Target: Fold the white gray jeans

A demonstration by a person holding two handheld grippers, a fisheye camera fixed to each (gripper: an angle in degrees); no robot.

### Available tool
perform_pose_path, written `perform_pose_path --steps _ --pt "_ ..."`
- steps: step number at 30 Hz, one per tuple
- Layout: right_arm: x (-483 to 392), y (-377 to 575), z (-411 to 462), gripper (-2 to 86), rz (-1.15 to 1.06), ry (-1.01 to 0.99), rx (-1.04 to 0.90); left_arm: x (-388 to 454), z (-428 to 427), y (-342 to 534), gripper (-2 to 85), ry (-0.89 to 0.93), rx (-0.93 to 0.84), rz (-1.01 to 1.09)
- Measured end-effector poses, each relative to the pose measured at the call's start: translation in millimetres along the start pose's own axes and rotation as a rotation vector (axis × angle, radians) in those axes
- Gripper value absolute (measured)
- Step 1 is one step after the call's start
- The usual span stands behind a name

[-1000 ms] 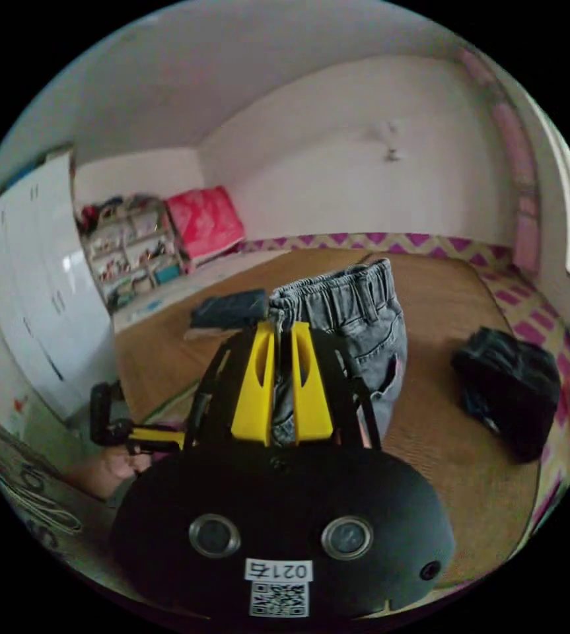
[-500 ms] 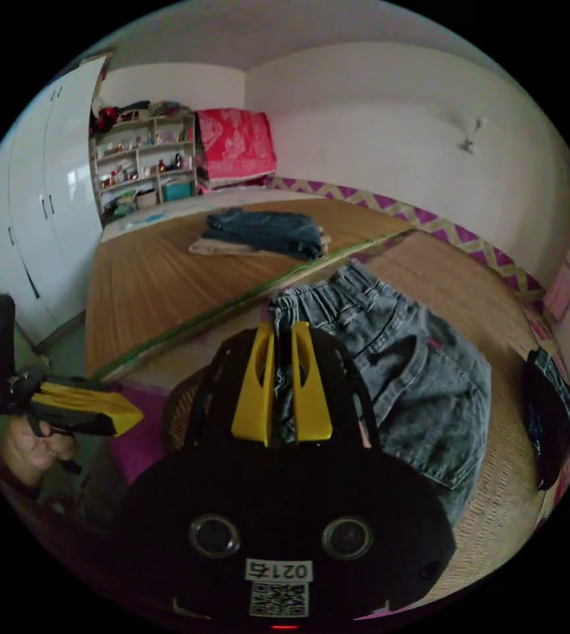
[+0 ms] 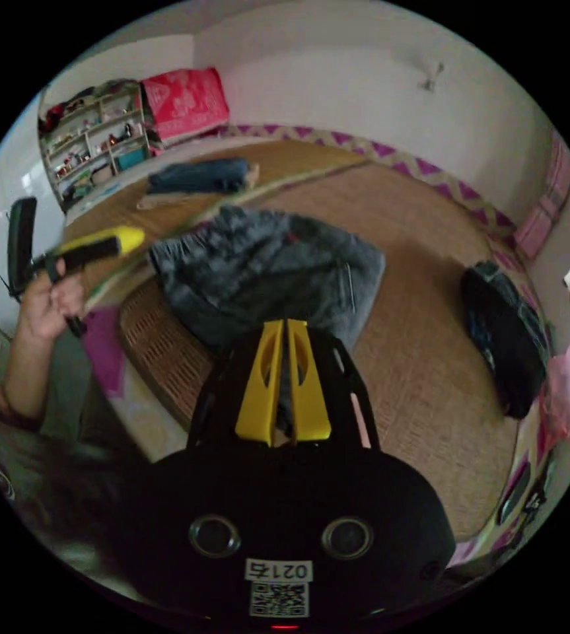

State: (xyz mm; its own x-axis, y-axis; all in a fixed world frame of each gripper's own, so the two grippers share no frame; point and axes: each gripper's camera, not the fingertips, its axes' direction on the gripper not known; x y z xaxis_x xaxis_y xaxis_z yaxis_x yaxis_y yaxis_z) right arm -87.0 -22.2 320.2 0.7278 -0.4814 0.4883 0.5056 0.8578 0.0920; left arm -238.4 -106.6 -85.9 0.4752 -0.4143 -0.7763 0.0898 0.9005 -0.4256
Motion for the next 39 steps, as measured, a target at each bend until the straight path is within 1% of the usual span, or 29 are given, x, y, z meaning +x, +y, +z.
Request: perform_pose_path --steps 1,2,3,4,6,7,8,9,10,11,12,14,15,16,17,19,21,23,28,30,33,35,36,38,39 --pt "14 3 29 0.7 -0.003 -0.03 -0.119 1 17 -17 -0.8 -0.078 -0.03 0.019" --pt "26 9 39 0.4 -0.001 -0.062 -0.088 -6 40 -31 -0.8 -0.153 -0.093 -0.001" --pt "34 11 37 0.4 0.008 -0.083 -0.056 -13 53 -36 -0.8 -0.183 -0.146 -0.028" --pt "50 10 34 0.4 0.052 -0.141 -0.054 -28 81 -41 -0.9 -0.218 -0.271 -0.067" --pt "73 2 25 1.2 0.061 -0.222 -0.072 -39 83 -46 -0.8 -0.176 -0.255 -0.071" --pt "89 -1 9 3.2 0.068 -0.267 -0.029 -40 74 -55 -0.7 -0.171 -0.26 -0.079" --pt "110 0 -12 4.7 0.106 -0.271 0.075 -39 58 -64 -0.5 -0.215 -0.221 -0.097" --pt "122 1 -22 5.2 0.133 -0.261 0.12 -39 47 -68 -0.4 -0.232 -0.183 -0.1" --pt "148 -1 -36 6.3 0.19 -0.235 0.169 -45 26 -73 0.2 -0.22 -0.106 -0.134" --pt "175 -7 -43 7.6 0.242 -0.231 0.195 -60 12 -77 1.9 -0.163 -0.06 -0.204" --pt "190 -11 -44 8.1 0.262 -0.246 0.194 -69 9 -80 3.4 -0.127 -0.06 -0.234" --pt "245 -35 -26 10.9 0.337 -0.363 0.123 -108 16 -90 11.6 0.049 -0.123 -0.328" --pt "257 -41 -20 11.7 0.351 -0.405 0.101 -116 19 -93 12.4 0.095 -0.138 -0.347" --pt "281 -52 -5 12.6 0.383 -0.499 0.056 -130 24 -97 14.1 0.187 -0.152 -0.382" --pt "301 -61 7 13.3 0.414 -0.537 0.011 -140 30 -102 14.4 0.307 -0.163 -0.404" --pt "325 -73 20 13.8 0.435 -0.577 -0.039 -148 37 -112 14.2 0.384 -0.203 -0.403" --pt "349 -79 26 13.8 0.473 -0.659 -0.053 -150 45 -124 13.1 0.371 -0.272 -0.373" --pt "380 -86 30 13.5 0.524 -0.762 -0.063 -151 53 -140 10.3 0.319 -0.352 -0.359" --pt "416 -101 36 12.6 0.562 -0.894 -0.061 -156 55 -165 9.7 0.342 -0.429 -0.359" --pt "429 -105 33 12.6 0.563 -0.91 -0.063 -159 52 -172 9.8 0.357 -0.444 -0.365" --pt "449 -108 27 13.2 0.559 -0.958 -0.069 -158 38 -178 10.5 0.333 -0.426 -0.347" --pt "462 -108 21 13.1 0.555 -0.971 -0.073 -155 36 -176 11.4 0.303 -0.457 -0.321" --pt "464 -108 20 13.0 0.554 -0.969 -0.074 -155 35 -176 11.6 0.307 -0.452 -0.318" --pt "471 -110 14 12.7 0.551 -0.954 -0.066 -152 36 -174 11.3 0.37 -0.454 -0.312" --pt "473 -112 13 12.7 0.548 -0.947 -0.066 -150 37 -174 11.3 0.365 -0.459 -0.31"
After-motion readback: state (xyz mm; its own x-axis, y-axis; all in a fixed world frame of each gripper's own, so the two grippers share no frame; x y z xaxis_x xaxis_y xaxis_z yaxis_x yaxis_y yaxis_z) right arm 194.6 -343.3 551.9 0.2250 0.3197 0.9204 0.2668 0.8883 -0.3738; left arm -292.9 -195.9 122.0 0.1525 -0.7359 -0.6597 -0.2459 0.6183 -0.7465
